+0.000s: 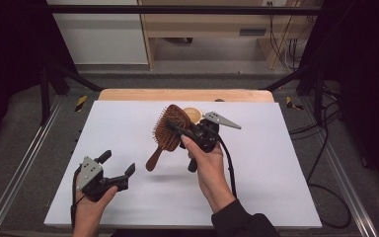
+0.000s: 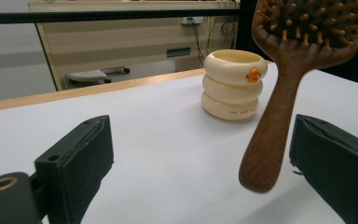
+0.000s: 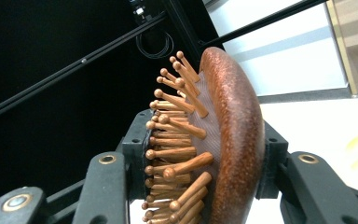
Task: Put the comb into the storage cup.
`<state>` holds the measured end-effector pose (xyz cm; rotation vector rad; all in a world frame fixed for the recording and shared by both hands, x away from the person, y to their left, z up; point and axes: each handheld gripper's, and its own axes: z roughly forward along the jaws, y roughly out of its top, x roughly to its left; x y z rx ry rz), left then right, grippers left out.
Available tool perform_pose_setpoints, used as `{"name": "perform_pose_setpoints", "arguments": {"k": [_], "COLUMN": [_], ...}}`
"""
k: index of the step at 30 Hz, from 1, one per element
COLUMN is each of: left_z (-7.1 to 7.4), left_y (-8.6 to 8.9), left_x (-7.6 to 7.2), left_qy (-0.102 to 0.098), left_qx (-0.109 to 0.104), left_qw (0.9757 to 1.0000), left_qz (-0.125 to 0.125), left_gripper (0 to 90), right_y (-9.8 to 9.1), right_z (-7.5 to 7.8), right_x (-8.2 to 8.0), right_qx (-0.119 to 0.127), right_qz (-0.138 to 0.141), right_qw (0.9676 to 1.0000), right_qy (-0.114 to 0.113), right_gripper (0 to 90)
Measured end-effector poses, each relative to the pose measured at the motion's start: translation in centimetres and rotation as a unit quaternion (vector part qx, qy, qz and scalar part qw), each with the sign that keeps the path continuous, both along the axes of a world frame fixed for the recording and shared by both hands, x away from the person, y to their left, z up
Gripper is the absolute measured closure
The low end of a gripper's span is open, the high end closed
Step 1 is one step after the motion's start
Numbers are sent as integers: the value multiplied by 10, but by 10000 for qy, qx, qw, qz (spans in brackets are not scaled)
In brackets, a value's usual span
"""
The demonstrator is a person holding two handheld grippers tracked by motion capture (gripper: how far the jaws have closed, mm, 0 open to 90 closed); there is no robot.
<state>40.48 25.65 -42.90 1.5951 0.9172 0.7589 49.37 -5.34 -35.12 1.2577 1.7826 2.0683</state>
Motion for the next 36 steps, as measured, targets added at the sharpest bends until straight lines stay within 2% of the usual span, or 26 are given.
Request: {"name": "perform_pose_setpoints", "arguments": {"k": [3, 9, 19, 36], "left_z": [-3, -9, -10, -12], "left_y": [4, 10, 15, 14], "left_x": [0, 6, 9, 9], "left_qy": [-69, 31, -12, -26], "left_qx": [-10, -119, -186, -211], "left_qw": [10000, 9996, 9985, 9983], "left_qz": [40, 242, 516, 546], "left_gripper": [39, 43, 39, 38], "right_y": [0, 2, 2, 2], "right_z": [3, 11, 27, 48], "right_x": [4, 11, 23, 36], "right_qx": [-48, -103, -250, -375], "right_qz": [-33, -102, -225, -318], "right_qw": [10000, 9999, 9993, 9983], "right_qy": [-25, -80, -188, -321], "right_gripper": [515, 515, 514, 514]}}
